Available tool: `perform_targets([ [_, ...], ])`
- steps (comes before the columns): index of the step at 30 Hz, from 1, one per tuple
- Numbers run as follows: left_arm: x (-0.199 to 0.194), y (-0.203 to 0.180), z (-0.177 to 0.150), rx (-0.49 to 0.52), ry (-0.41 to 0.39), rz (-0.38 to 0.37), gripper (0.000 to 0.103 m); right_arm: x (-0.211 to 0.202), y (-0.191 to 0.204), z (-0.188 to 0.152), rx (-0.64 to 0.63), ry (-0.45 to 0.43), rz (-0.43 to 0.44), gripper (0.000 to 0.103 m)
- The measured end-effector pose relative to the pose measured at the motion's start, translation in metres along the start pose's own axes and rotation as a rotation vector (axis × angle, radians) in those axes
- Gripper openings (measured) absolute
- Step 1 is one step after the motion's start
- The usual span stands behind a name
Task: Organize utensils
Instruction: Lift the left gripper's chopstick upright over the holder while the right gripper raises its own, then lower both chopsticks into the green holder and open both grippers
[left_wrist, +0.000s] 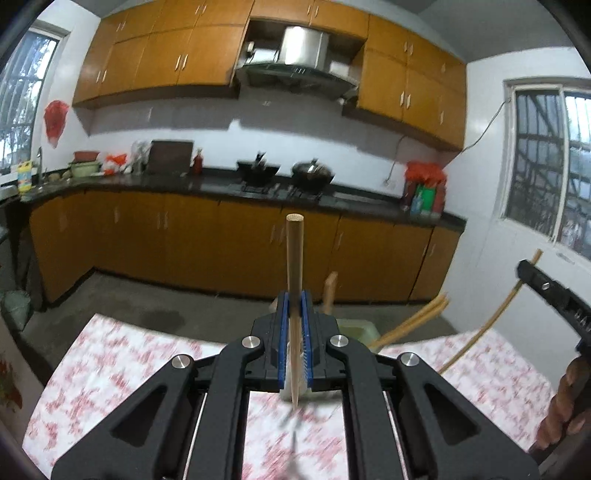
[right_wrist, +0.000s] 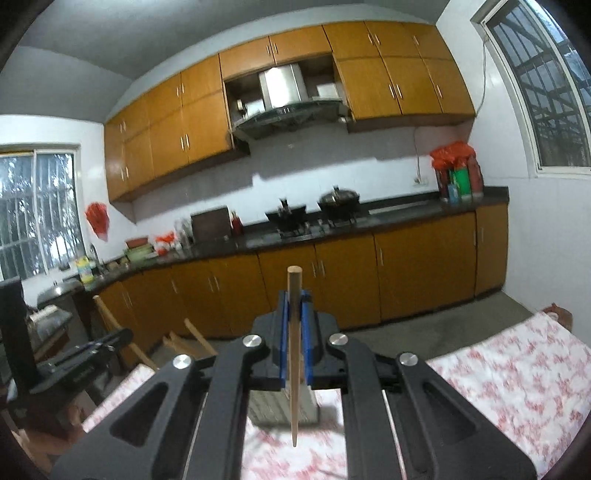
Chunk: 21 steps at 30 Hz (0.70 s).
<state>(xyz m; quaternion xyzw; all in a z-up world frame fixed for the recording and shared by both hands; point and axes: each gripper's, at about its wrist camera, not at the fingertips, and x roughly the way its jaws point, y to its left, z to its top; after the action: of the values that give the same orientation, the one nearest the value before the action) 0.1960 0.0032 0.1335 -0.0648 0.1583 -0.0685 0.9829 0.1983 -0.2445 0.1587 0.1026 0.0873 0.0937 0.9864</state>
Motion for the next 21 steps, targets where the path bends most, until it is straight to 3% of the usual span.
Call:
perform_targets([
  [5, 0.000, -0.021, 0.029, -0.001, -0.120, -0.044, 0.008, 0.006, 0.009, 0.029, 0.000, -0.102, 0.018, 0.008],
  [9, 0.011, -0.029, 0.041, 0.015, -0.188, -0.025, 0.008, 0.023, 0.007, 0.039, 0.010, -0.138, 0.008, 0.008],
  [14, 0.035, -0.026, 0.034, 0.011, -0.184, -0.003, 0.008, 0.056, 0.004, 0.035, 0.018, -0.139, -0.010, 0.008],
  [21, 0.054, -0.013, 0.011, -0.010, -0.108, 0.001, 0.008, 0.092, 0.002, 0.009, 0.009, -0.048, -0.020, 0.008],
])
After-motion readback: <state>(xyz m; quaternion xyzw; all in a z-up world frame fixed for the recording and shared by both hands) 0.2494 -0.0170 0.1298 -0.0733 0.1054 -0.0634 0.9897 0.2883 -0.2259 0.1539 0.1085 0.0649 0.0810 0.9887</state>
